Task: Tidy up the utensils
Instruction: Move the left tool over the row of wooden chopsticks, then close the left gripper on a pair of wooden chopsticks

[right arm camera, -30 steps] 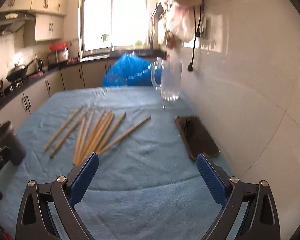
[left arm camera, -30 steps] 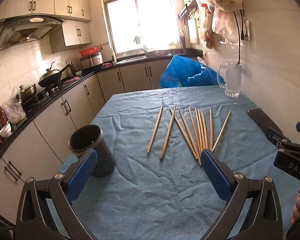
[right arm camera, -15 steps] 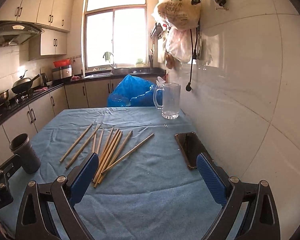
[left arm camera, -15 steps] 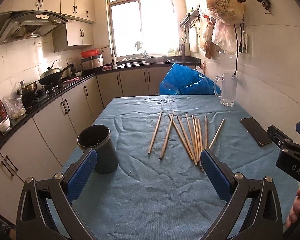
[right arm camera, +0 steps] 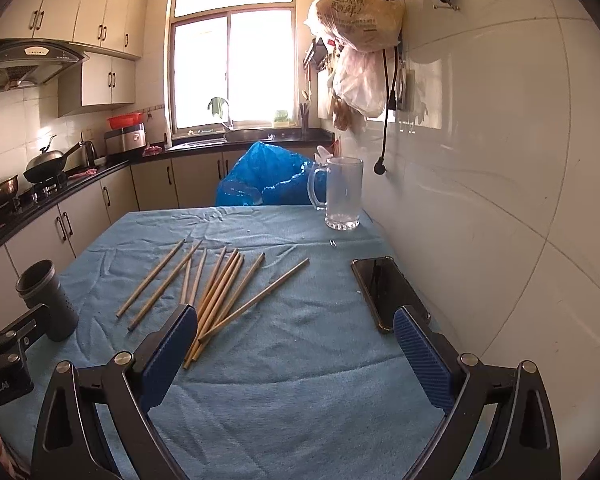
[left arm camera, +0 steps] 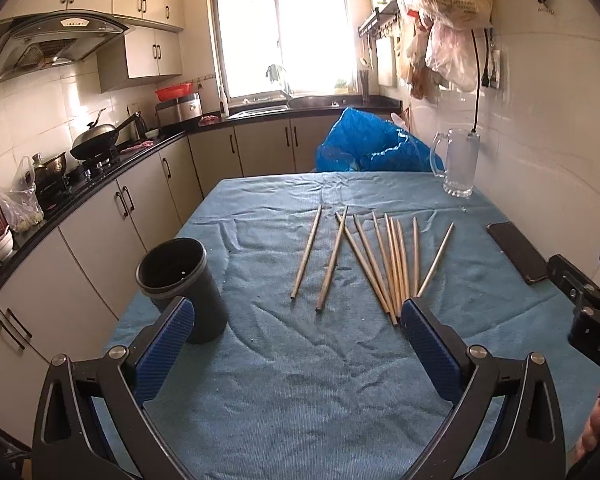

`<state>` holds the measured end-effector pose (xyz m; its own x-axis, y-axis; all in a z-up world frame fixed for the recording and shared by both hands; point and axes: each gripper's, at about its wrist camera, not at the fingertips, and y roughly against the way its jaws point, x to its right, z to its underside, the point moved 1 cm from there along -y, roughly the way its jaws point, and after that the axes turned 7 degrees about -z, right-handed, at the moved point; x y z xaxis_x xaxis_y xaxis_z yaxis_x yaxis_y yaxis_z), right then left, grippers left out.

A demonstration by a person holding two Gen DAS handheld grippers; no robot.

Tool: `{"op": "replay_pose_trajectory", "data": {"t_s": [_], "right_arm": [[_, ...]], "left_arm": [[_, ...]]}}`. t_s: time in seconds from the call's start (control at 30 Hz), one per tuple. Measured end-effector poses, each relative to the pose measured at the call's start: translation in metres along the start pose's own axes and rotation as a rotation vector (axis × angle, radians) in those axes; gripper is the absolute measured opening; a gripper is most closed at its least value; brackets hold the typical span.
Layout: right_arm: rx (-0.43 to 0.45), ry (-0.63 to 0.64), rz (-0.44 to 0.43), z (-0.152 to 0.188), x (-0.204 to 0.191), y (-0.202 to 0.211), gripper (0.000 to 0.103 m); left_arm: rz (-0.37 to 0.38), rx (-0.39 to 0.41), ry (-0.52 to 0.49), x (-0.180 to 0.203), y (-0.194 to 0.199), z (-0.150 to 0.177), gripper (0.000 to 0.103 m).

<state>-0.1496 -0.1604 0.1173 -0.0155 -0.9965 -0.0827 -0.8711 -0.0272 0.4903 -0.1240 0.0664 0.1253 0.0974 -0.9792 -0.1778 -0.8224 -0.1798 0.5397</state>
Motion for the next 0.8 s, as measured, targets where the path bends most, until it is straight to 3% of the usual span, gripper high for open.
{"op": "replay_pose_trajectory", "data": {"t_s": [0.23, 0.47, 0.7, 0.8], "right_arm": [[-0.046, -0.017, -0.007, 0.003, 0.012, -0.026, 0.100], [-0.162, -0.053, -0.064, 0.002, 0.026, -0.080, 0.100], [-0.287, -0.142, -0.143, 0.001, 0.041, -0.144, 0.097], [-0.347, -0.189, -0.182, 0.002, 0.047, -0.168, 0.085]], "left_arm": [[-0.005, -0.067, -0.044, 0.014, -0.049, -0.015, 0.103], [0.008, -0.161, -0.014, 0.022, -0.125, -0.053, 0.103], [0.030, -0.270, -0.022, 0.038, -0.194, -0.065, 0.078], [0.046, -0.331, -0.043, 0.046, -0.215, -0.060, 0.068]]}}
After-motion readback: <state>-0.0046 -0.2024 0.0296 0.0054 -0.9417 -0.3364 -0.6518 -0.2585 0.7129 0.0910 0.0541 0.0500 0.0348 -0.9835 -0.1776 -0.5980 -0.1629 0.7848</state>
